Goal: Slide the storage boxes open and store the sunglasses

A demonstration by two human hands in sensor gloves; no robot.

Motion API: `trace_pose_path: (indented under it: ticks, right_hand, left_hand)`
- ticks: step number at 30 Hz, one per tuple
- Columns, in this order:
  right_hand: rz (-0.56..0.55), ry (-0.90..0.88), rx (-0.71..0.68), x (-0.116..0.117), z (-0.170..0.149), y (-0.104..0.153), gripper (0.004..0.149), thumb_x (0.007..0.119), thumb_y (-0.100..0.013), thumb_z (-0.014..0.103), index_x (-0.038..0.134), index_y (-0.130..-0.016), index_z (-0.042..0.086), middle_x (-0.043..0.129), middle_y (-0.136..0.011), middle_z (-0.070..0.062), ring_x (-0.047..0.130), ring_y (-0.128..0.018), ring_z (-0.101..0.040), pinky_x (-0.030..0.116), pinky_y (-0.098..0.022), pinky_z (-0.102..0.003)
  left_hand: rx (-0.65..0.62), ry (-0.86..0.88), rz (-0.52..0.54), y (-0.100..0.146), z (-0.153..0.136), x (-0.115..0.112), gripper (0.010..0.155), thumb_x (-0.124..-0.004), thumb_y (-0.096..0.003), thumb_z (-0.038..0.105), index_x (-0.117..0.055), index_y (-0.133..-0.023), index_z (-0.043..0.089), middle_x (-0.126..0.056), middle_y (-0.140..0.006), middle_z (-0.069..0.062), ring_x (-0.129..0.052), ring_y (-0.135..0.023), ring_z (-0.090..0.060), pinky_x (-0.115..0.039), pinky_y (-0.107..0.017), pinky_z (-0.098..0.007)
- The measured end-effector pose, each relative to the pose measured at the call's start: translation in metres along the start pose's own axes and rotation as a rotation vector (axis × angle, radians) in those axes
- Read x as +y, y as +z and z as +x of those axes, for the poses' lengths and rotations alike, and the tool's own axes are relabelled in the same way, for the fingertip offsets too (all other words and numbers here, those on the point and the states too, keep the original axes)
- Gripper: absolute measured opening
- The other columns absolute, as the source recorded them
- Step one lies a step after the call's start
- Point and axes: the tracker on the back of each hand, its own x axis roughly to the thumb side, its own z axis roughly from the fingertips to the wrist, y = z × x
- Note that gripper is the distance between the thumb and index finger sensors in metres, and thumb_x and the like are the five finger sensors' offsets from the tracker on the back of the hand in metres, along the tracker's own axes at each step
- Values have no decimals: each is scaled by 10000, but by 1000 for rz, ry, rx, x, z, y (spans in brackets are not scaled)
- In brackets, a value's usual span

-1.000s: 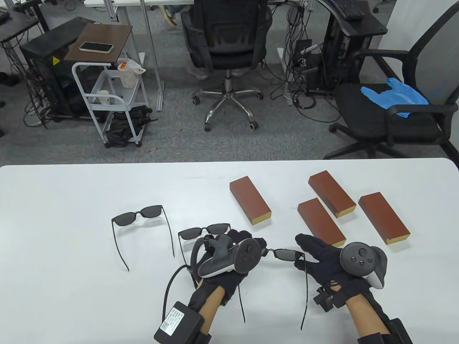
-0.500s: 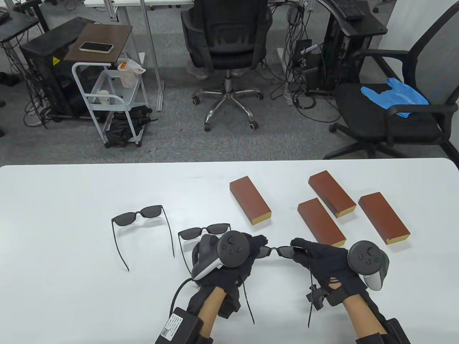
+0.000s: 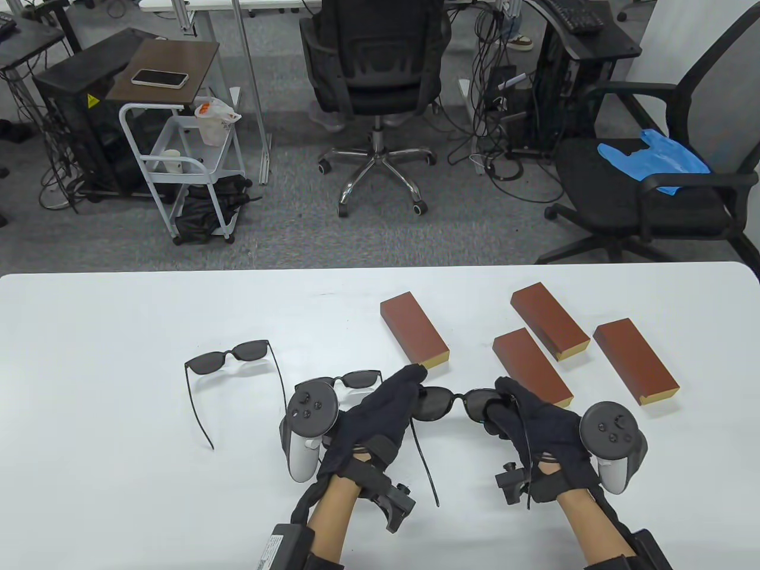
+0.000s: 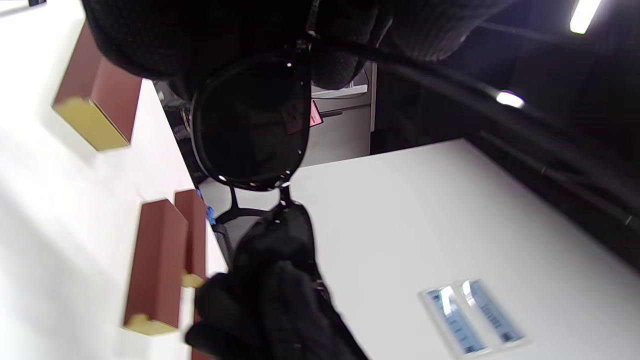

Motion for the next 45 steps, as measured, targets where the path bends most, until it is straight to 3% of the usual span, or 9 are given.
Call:
trace_pose_path:
  ticks: [6,14,22,29,39,45]
  right_hand:
    - [-28,-176,103,7,-5,7,570,954,-321,336,739,-826,182,1094,-466,-45,1160,-269,-209,1007,-160,-332]
    - [-71,-291,91,13,-3,14,533,904,-362,321,694,-847,246,1080,-409,-61,1146,-206,-195,992,-121,-338]
    - [-70,-292,53,13,-3,13,486,897,-366,333,773,-806,169,1084,-380,-57,1143,-181,-182,988,-108,-332]
    - [-23,-271,-33,15,0,12,538,886,-368,354,722,-836,147,1066,-451,-71,1137,-255,-213,982,-161,-348]
    - [161,-366,-157,26,2,12,983,794,-276,741,489,-947,91,925,-719,-174,1048,-523,-343,927,-357,-414]
    - [167,-443,-126,29,0,13,956,715,-295,766,521,-943,91,920,-723,-203,1035,-527,-382,915,-358,-444]
  left_hand:
    - [-16,183,-35,1,-8,1,629,-575,-572,596,-610,-1133,314,-669,-1152,-85,-773,-949,-388,-707,-645,-567]
    - [20,262,3,4,-15,-2,621,-564,-588,562,-580,-1136,272,-688,-1114,-148,-851,-880,-359,-760,-606,-536]
    - [60,267,54,7,-21,-5,595,-588,-597,544,-631,-1103,235,-763,-1047,-145,-916,-796,-325,-804,-558,-503]
    - [70,274,81,9,-22,-4,592,-584,-598,542,-635,-1099,230,-775,-1036,-141,-919,-783,-323,-804,-553,-502]
    - [97,208,173,12,-21,-2,593,-597,-600,528,-628,-1096,204,-801,-1004,-135,-943,-739,-295,-821,-520,-481]
    - [101,127,246,14,-18,0,522,-708,-589,429,-691,-1058,200,-867,-939,-119,-994,-662,-253,-868,-471,-446]
